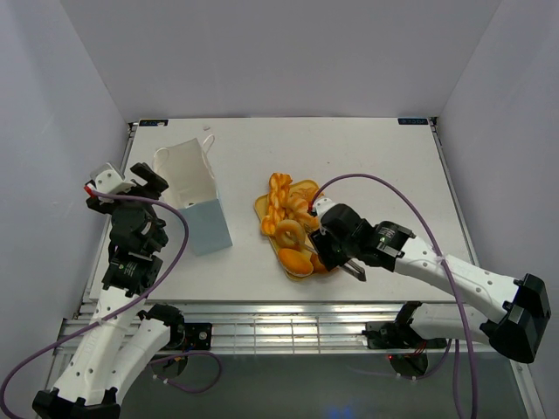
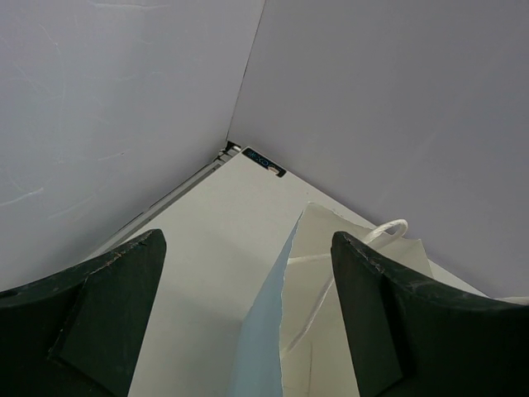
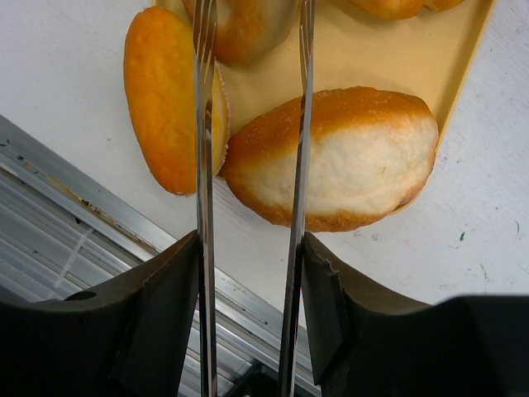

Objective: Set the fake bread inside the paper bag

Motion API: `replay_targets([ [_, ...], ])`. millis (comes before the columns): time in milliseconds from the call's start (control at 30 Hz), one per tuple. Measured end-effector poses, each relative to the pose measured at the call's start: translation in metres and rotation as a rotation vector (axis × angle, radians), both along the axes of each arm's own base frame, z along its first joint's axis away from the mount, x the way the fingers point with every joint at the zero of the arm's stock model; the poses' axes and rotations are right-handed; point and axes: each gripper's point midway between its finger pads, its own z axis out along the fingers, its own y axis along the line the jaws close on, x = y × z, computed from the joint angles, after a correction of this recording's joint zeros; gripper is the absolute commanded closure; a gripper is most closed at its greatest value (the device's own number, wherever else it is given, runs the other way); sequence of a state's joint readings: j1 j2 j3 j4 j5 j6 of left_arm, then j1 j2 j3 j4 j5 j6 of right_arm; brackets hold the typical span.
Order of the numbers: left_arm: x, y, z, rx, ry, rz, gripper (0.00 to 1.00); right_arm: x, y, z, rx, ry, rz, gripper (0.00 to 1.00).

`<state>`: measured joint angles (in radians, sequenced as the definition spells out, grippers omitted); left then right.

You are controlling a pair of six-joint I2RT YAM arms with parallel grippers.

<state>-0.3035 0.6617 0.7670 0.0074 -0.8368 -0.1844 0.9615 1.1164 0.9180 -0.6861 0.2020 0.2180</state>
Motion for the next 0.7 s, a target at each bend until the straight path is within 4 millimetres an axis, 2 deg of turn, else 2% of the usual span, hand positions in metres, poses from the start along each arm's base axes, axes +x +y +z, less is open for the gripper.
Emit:
replay_targets([
  [200, -0.0001, -0.0011, 0.0013, -0.001, -0.005, -0.008, 0.09, 0.0049, 0.0039, -0.0036, -0.008, -0.007, -0.001, 0.48],
  [600, -0.0002, -0.0015, 0.0017, -0.004, -0.008, -0.011, 0.09, 0.0077, 0.0063, -0.0081, -0.02, -0.007, 0.002, 0.63],
  [700, -0.0002, -0.0015, 0.0017, -0.004, -0.008, -0.011, 0.09, 0.0078, 0.0059, -0.0065, -0.016, -0.011, 0.0, 0.64],
])
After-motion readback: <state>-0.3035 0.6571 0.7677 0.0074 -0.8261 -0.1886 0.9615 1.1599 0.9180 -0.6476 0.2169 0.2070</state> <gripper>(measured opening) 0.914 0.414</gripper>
